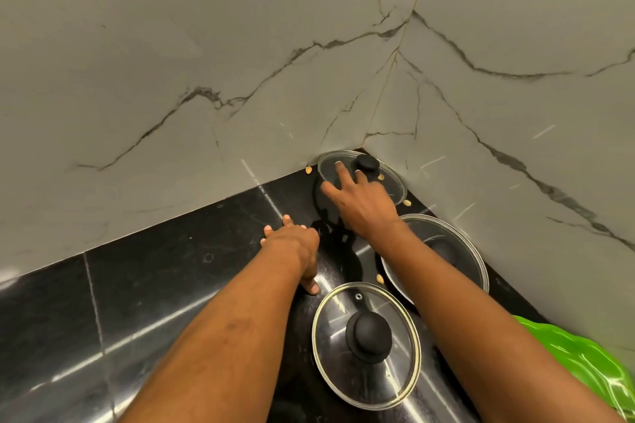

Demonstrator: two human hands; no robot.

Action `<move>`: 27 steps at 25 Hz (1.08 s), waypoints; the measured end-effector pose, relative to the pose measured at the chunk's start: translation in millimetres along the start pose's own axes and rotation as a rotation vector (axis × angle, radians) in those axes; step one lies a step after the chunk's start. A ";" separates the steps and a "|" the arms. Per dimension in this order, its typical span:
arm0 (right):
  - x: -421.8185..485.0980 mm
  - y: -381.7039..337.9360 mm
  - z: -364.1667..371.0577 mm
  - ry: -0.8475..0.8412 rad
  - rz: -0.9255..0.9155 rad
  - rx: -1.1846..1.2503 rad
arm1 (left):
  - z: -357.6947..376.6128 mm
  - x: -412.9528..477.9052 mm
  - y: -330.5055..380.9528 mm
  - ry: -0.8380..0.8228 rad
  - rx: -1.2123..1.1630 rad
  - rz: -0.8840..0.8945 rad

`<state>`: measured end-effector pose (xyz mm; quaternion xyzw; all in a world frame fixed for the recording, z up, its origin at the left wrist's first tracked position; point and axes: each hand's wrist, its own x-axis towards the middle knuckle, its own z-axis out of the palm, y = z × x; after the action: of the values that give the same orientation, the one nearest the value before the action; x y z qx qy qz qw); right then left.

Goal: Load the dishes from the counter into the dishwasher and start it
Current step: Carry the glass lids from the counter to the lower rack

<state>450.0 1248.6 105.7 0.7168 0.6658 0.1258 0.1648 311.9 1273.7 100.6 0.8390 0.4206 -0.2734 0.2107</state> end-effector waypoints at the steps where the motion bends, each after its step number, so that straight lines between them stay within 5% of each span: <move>1: -2.4 2.1 -2.6 0.019 0.009 -0.013 | 0.7 0.4 -0.9 -0.005 -0.004 -0.004; 9: -10.7 31.1 -25.7 0.208 0.494 0.263 | 6.5 5.3 -2.1 0.005 -0.028 -0.013; 15: -30.2 53.0 -27.9 0.367 1.125 1.141 | 22.0 -10.7 -17.2 0.083 -0.074 0.031; 19: -89.3 12.0 -33.6 0.442 1.188 1.754 | 56.5 -71.1 -35.4 0.336 -0.090 0.062; 27: -214.3 -91.7 -71.3 0.525 1.243 2.258 | 107.3 -200.3 -55.8 0.505 -0.006 0.001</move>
<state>320.2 1045.6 142.2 0.5982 -0.0230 -0.3074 -0.7397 136.4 1123.9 139.3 0.8804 0.4601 -0.0540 0.1016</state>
